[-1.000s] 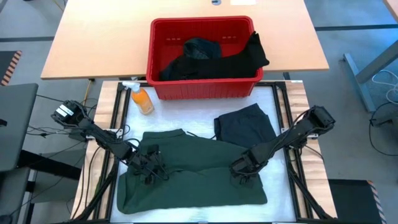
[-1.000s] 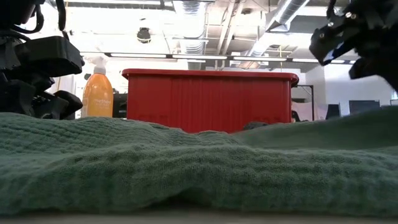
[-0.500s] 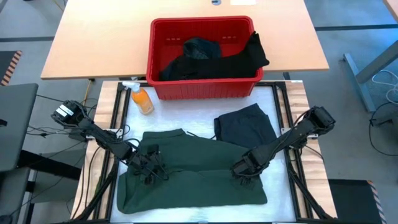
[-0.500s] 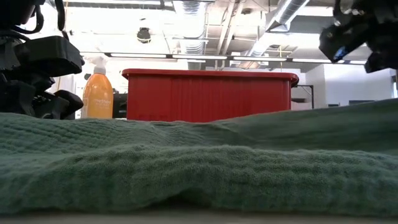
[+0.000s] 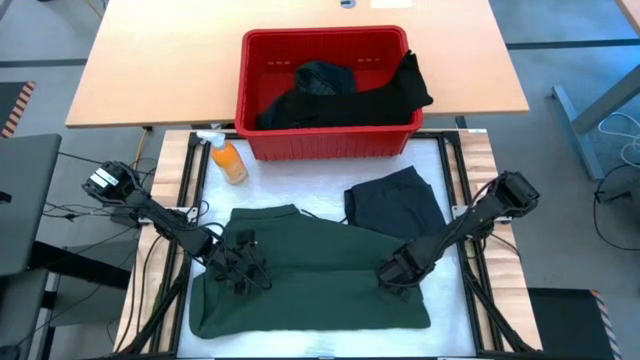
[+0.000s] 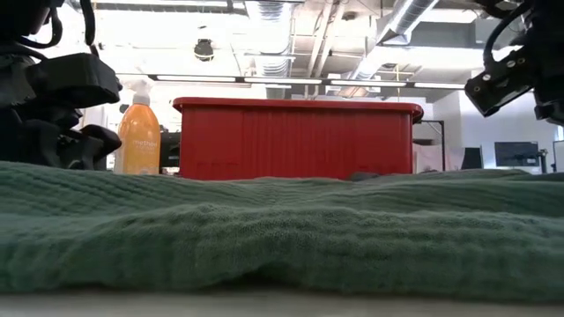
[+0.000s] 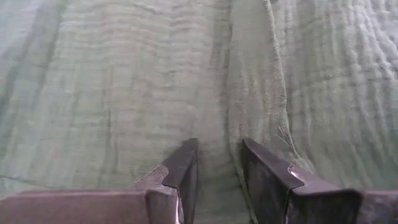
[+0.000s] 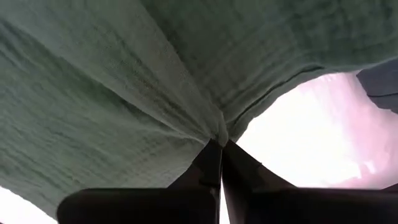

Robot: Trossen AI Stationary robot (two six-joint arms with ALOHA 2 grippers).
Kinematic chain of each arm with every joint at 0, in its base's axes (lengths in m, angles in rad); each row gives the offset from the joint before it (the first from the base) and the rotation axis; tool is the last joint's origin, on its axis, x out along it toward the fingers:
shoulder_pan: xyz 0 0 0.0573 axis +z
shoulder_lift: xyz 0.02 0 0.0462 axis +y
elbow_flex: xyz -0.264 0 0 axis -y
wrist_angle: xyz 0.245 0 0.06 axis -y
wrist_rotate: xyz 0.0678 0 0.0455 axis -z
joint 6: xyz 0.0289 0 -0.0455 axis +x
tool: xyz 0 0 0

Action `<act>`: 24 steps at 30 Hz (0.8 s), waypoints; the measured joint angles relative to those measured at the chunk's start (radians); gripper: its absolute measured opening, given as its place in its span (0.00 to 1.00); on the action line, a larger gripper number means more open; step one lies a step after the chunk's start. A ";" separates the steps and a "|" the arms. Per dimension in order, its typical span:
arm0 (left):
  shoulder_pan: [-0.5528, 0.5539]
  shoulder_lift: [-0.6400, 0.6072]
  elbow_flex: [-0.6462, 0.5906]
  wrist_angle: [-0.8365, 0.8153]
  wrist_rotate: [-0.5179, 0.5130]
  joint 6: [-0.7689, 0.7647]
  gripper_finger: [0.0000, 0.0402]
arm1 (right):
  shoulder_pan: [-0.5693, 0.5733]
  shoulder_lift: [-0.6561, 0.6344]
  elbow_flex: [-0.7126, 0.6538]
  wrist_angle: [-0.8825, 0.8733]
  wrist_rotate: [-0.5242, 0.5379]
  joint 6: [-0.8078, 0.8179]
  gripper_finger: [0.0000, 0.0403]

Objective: Fold laundry
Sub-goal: Fold the dark green shirt

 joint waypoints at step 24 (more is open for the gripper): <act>-0.070 0.007 0.038 0.264 -0.254 0.067 0.13 | -0.022 0.000 0.089 -0.198 0.006 -0.060 0.16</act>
